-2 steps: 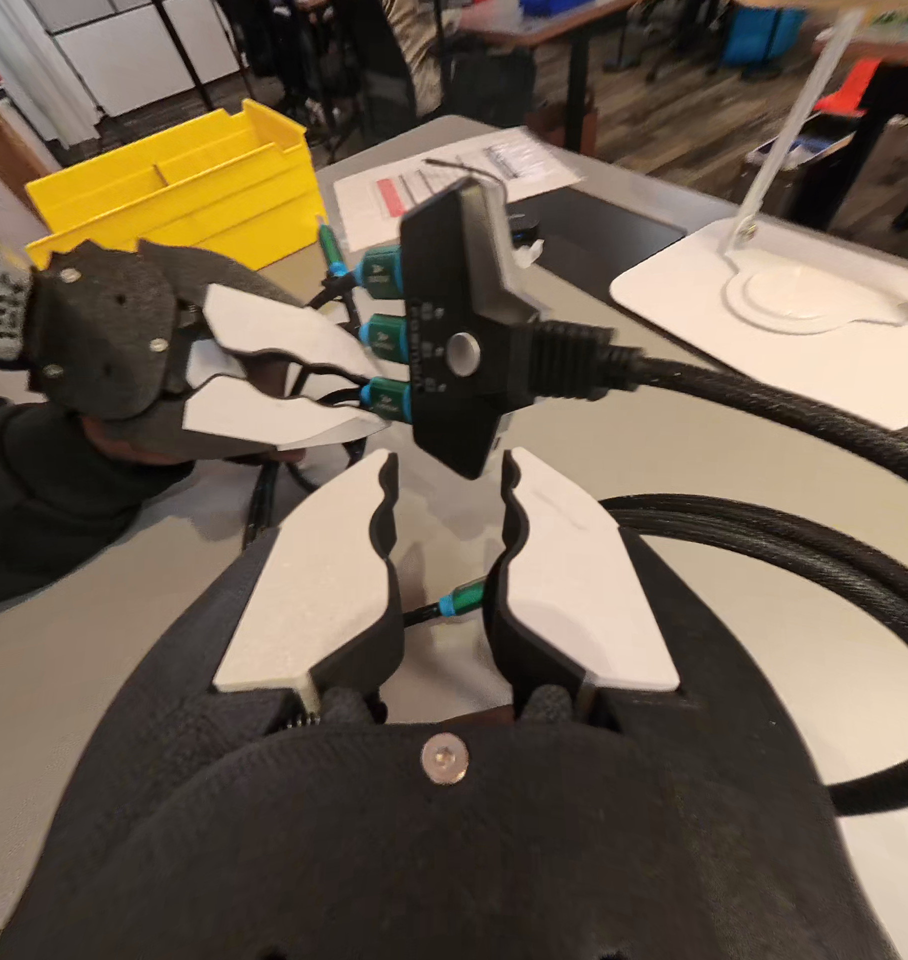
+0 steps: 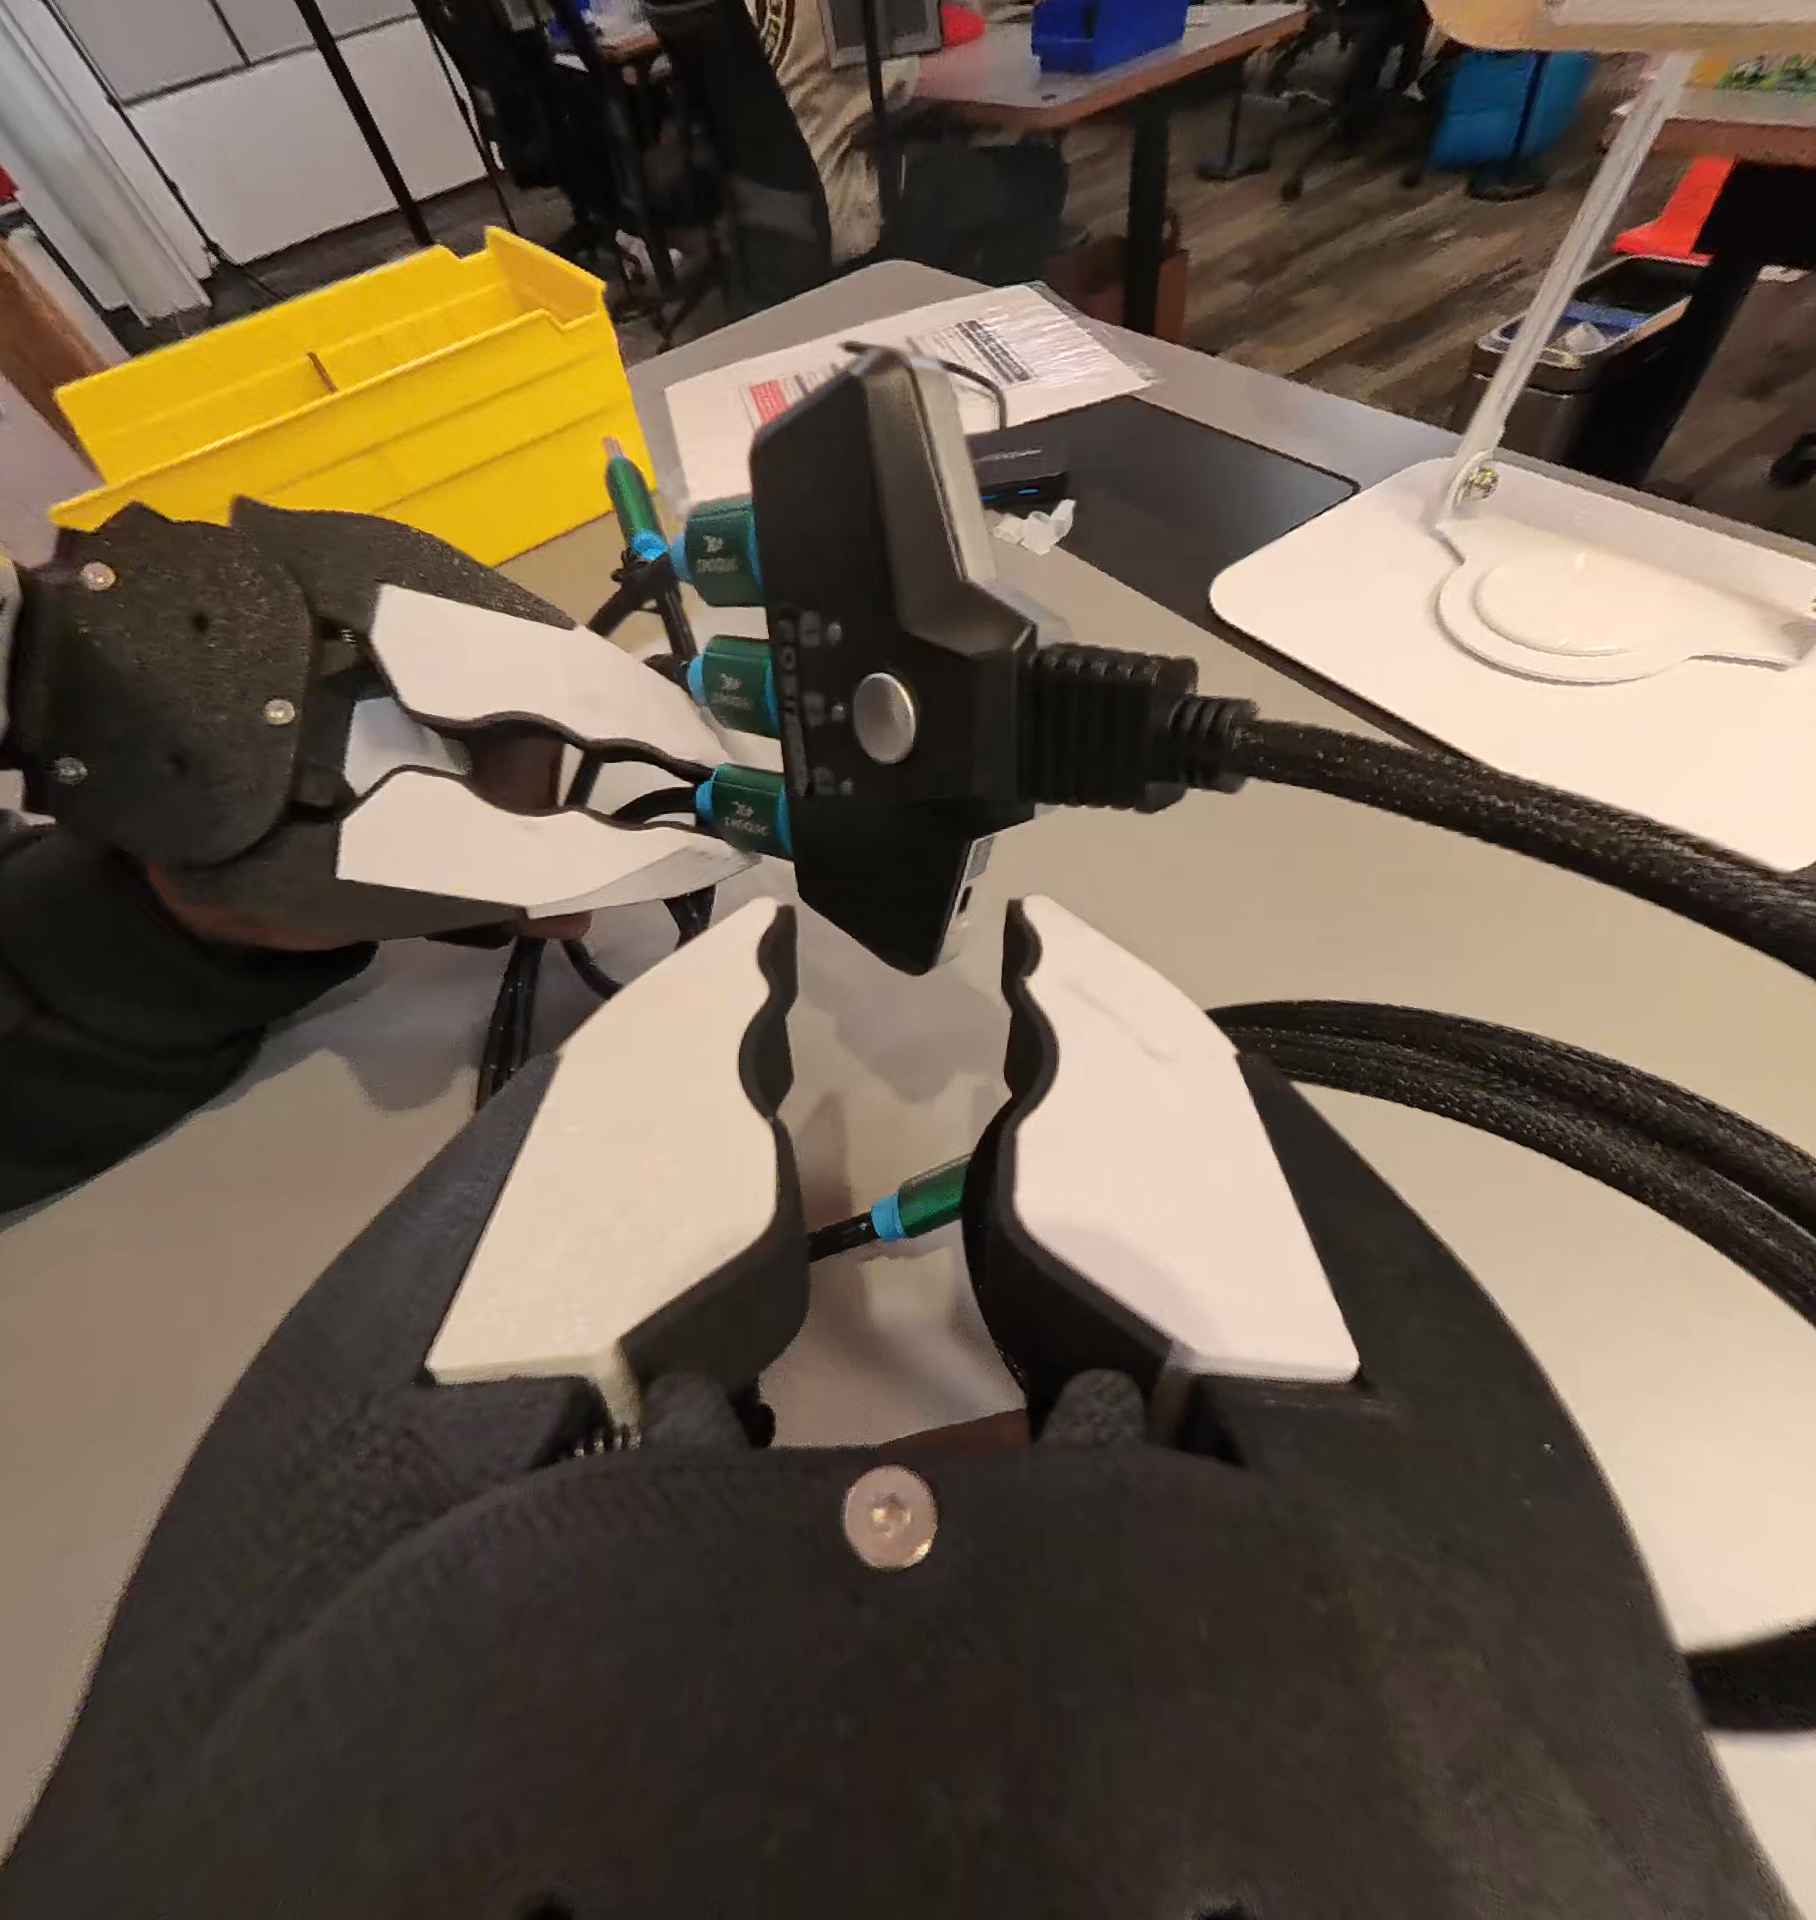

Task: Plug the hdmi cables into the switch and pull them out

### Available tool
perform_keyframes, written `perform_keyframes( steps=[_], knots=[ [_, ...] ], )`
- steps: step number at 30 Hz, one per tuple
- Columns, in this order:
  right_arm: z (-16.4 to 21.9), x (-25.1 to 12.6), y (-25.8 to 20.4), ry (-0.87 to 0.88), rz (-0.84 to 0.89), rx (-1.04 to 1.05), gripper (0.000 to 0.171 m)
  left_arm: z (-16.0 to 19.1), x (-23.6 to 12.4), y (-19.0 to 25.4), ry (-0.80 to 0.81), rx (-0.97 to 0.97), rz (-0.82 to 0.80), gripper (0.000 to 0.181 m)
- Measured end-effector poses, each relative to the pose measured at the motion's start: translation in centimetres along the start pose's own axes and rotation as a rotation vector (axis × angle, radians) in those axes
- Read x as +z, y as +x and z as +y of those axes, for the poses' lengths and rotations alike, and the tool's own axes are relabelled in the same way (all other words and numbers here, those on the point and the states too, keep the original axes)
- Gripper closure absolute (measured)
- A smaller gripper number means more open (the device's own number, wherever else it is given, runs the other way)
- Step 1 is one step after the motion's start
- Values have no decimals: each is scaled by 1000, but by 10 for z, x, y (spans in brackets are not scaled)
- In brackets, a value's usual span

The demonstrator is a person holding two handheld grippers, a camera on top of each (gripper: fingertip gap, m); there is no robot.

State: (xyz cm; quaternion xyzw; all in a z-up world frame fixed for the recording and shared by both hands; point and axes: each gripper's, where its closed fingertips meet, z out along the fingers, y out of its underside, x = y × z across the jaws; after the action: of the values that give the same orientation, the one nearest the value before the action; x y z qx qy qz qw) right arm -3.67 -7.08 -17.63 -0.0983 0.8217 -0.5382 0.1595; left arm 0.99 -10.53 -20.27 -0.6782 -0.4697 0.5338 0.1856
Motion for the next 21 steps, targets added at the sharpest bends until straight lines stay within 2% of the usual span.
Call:
perform_keyframes(
  steps=[6,8,11,21],
  knots=[
    [-1,4,-1,59,-129,1,130,-15,-5,7,67,53,-3,169],
    [-7,0,-8,83,-228,8,142,-17,-6,9,75,58,18,169],
    [-8,-5,-15,61,-326,8,147,-20,-9,11,89,59,50,169],
    [-9,-12,-24,3,-419,19,149,-28,-14,15,134,78,82,171]
  ],
)
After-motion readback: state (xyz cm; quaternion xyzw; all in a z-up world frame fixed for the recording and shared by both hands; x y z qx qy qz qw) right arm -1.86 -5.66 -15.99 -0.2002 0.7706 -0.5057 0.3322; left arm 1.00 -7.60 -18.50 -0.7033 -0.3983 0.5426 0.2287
